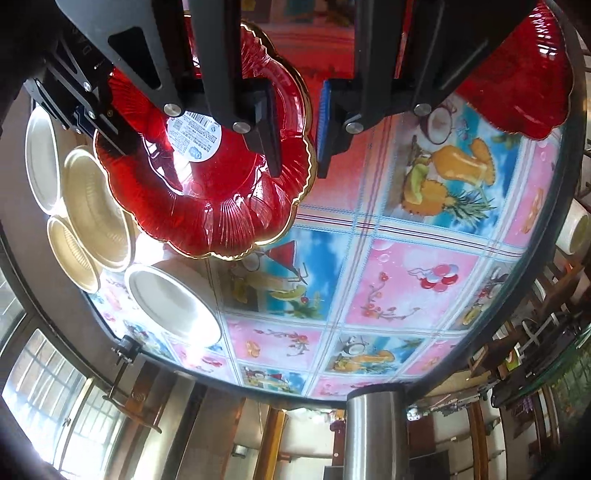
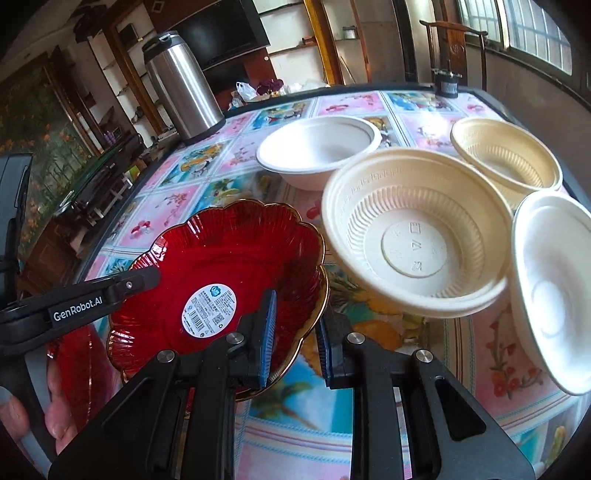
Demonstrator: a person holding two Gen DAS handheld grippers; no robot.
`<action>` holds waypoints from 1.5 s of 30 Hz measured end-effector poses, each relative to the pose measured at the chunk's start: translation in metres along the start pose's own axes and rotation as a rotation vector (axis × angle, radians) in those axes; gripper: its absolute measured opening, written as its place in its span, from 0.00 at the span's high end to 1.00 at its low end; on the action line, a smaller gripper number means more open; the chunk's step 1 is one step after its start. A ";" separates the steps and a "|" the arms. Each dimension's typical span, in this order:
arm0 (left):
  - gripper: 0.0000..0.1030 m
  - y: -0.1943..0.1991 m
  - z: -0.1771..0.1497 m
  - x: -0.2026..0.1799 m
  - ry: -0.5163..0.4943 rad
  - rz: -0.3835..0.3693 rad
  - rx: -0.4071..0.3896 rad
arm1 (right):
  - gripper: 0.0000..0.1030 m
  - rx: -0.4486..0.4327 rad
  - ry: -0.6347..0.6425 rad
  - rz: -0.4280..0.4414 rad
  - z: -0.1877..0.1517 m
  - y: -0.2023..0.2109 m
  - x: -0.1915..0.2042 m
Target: Organize plates and bowls
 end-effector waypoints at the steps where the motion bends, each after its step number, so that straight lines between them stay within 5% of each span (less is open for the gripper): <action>1: 0.85 0.005 -0.002 0.002 0.003 -0.001 -0.009 | 0.81 -0.006 0.004 0.002 0.000 0.004 0.002; 25: 0.85 0.115 -0.058 0.093 0.097 0.069 -0.155 | 0.79 -0.058 0.208 0.106 -0.047 0.065 0.123; 45: 0.84 0.107 -0.105 0.157 0.180 0.125 -0.108 | 0.78 0.048 0.361 0.120 -0.089 0.040 0.188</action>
Point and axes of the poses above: each gripper's, at about its wrist camera, not at the fingertips, and y roughly against the way its jaws point, x to its left, z to its top, the point moved 2 cm from there along -y, roughly the way its jaws point, and after that the axes turned 6 degrees about -z, right-handed, at the moved point
